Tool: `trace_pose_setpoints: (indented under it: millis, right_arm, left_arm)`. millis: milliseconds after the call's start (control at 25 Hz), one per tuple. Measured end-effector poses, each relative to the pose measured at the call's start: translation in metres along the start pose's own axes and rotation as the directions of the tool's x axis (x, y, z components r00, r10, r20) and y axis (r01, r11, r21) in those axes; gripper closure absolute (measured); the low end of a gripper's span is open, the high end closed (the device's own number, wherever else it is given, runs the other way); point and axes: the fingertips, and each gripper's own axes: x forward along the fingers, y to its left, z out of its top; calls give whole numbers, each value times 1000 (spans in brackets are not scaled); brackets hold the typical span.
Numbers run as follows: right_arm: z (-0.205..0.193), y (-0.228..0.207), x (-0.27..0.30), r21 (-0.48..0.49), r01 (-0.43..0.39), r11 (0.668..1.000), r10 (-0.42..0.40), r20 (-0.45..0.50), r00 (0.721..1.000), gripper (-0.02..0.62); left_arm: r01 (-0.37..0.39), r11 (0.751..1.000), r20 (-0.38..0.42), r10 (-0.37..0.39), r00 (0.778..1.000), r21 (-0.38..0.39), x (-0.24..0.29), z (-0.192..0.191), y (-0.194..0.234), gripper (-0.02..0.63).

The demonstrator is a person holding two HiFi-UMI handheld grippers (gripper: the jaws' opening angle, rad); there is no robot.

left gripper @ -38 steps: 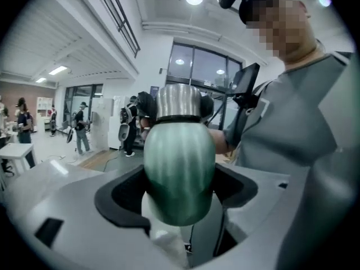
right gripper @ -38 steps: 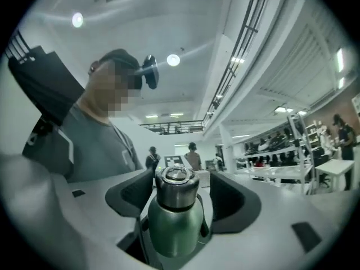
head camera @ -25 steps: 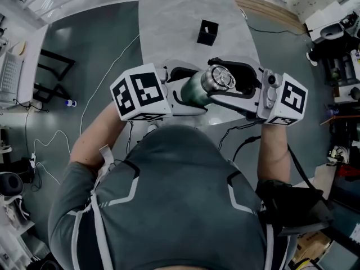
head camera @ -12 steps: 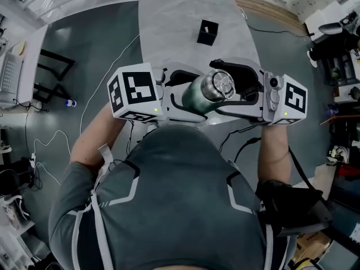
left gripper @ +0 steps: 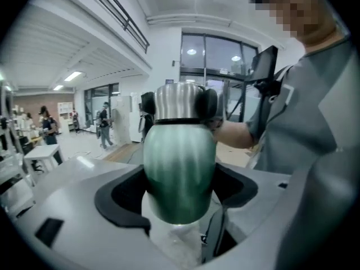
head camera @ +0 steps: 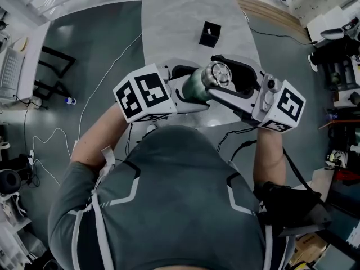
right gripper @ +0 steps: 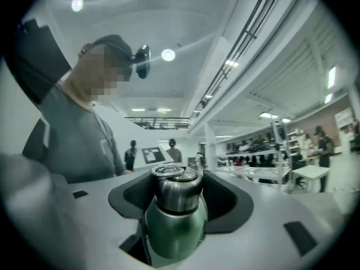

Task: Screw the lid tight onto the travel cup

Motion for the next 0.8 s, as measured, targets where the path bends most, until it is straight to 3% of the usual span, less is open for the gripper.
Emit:
trace_pose_setpoints:
  millis: [80,160,240,320,400,480,680,800]
  right_arm:
    - [-8,-16,2,23,172,985,-172,-15,985,321]
    - [-10,-22,1,28,239,971,-238,-19,971,321]
    - [-8,-14,-2,3,172,985,-172,-22,985,319]
    - [-5,3,-8,-8,16,1000,-16,-23,1000,299]
    - [1,18,-14,-8,-136,991,136,-2,991,290]
    - [9,25,-18,-20,-225,974,226,36,974,290]
    - [5,41,-20,-8,-351,936,351,-12,936,323]
    - [11,34,-15,-16,-314,949,314,41,949,325]
  left_arm:
    - [-94,996,-36,94,995,-11,3,-8,15,233]
    - [-103,994,-36,103,994,-21,5,-9,20,233]
    - [-40,999,-1,40,999,-23,5,-4,12,233]
    - [65,998,55,-65,996,-14,1,4,-3,233]
    - [167,986,96,-168,981,18,-5,12,-20,233]
    - [235,971,106,-239,965,50,-8,18,-33,233]
    - [278,958,79,-283,956,70,-5,19,-44,233]
    - [230,972,80,-234,969,55,-5,18,-36,233]
